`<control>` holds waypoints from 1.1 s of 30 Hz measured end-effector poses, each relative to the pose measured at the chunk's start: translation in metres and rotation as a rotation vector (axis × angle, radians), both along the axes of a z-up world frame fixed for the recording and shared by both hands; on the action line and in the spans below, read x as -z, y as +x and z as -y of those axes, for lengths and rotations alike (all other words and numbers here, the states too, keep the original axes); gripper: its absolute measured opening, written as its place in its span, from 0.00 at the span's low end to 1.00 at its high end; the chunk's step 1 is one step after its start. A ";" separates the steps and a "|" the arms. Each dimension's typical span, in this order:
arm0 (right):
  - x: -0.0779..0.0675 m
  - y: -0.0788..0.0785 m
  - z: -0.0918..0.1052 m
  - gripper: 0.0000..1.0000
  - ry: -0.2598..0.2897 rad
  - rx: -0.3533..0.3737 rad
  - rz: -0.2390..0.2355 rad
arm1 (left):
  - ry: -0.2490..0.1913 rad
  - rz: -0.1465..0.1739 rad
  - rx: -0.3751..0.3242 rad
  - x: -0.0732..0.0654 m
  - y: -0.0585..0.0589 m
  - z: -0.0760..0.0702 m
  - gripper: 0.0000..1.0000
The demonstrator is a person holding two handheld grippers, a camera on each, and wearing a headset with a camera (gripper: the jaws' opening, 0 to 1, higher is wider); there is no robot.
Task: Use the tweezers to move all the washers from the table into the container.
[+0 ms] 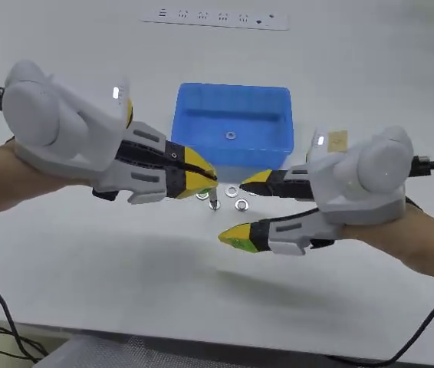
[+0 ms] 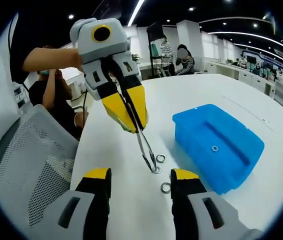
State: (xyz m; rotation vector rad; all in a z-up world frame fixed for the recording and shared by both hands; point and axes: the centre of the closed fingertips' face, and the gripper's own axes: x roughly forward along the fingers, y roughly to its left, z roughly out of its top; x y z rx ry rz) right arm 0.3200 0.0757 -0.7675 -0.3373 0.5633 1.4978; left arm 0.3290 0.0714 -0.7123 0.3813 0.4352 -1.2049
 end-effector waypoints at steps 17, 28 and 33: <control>0.006 0.008 -0.022 0.24 -0.056 -0.085 0.061 | 0.022 -0.013 0.016 0.000 0.003 0.000 0.05; 0.006 0.011 -0.025 0.13 -0.082 -0.120 0.089 | 0.045 -0.006 0.046 0.000 0.004 0.004 0.05; 0.010 0.012 -0.025 0.12 -0.099 -0.146 0.128 | 0.054 -0.004 0.054 0.000 0.004 0.003 0.05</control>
